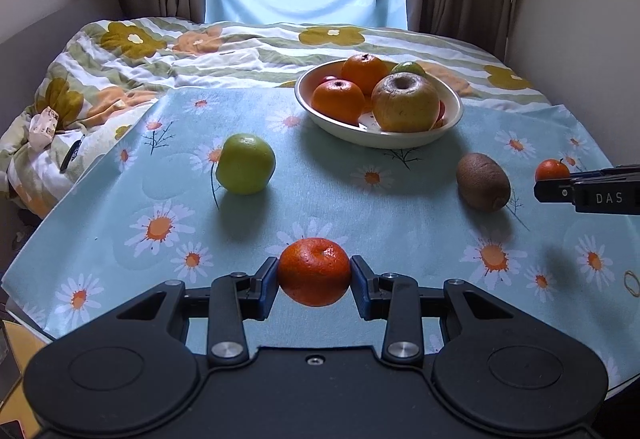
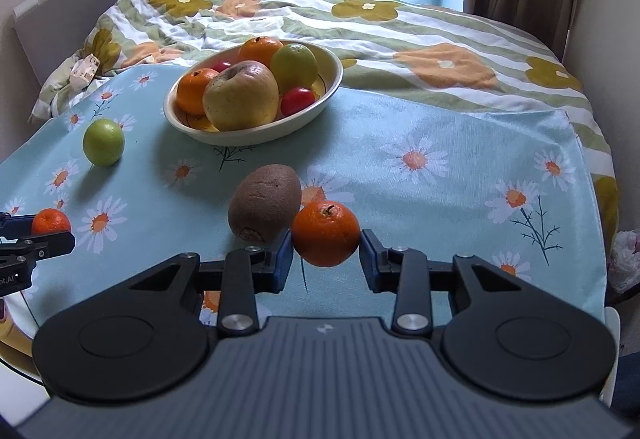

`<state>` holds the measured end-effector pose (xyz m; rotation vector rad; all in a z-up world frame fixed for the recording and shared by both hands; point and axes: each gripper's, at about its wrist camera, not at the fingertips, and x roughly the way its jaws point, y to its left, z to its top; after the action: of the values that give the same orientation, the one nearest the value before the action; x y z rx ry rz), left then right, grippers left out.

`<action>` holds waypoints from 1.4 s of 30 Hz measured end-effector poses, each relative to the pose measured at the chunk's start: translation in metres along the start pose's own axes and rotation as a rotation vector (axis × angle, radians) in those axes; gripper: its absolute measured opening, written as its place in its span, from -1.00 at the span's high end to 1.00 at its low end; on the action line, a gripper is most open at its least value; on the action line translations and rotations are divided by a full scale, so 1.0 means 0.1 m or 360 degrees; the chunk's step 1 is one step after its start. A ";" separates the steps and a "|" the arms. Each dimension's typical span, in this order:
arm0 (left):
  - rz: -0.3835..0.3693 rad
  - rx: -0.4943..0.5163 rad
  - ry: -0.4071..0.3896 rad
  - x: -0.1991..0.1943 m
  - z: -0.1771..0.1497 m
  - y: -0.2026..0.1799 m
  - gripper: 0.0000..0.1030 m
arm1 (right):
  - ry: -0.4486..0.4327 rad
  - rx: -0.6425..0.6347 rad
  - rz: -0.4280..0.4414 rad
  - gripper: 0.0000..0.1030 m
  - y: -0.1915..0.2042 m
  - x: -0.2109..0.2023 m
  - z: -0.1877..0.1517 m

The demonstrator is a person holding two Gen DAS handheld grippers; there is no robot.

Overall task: Organize fruits
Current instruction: 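Carry both tangerines over the white bowl with both tools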

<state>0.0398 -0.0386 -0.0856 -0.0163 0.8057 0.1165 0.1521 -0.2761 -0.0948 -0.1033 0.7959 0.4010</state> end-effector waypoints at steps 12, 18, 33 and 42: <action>-0.0031 -0.0040 -0.0151 -0.48 0.40 0.12 0.19 | -0.0024 0.0054 -0.0021 0.01 0.25 -0.49 0.31; -0.0054 -0.0036 -0.0225 -0.54 0.66 0.29 0.19 | -0.0037 0.0069 -0.0036 0.01 0.40 -0.60 0.49; -0.0180 0.0106 -0.0216 -0.09 1.40 0.64 0.19 | -0.0054 0.0183 -0.0067 0.01 0.81 -0.27 1.07; -0.0289 0.0210 -0.0151 0.43 1.77 0.68 0.19 | -0.0049 0.0237 -0.0109 0.01 0.92 0.08 1.37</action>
<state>0.1894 0.0440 0.0081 0.0406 0.7124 -0.1072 0.2142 -0.1565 0.0003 0.0144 0.7870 0.2771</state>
